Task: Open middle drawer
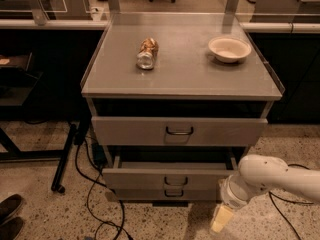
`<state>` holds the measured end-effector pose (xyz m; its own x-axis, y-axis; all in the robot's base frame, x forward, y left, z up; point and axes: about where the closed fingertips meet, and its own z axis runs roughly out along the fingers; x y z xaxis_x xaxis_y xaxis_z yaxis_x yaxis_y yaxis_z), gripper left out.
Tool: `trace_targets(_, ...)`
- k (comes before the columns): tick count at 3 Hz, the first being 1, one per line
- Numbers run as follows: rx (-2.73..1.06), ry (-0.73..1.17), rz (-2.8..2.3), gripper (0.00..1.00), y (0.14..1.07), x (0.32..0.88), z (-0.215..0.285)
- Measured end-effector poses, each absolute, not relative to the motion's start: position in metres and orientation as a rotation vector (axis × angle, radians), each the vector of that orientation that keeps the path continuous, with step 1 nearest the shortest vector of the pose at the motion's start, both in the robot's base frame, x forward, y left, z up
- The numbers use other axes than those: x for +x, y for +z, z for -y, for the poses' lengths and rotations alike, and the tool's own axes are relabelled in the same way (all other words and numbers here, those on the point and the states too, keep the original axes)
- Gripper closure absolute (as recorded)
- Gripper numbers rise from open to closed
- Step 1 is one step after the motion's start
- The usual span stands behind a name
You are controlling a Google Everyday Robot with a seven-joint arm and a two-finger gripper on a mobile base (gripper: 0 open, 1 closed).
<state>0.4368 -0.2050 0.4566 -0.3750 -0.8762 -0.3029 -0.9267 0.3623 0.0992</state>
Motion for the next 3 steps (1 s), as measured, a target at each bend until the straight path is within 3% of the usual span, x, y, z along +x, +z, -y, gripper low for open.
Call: trace_targets(3,-1.585,0.234,-2.363,0.00,0.458,0.506,0.198)
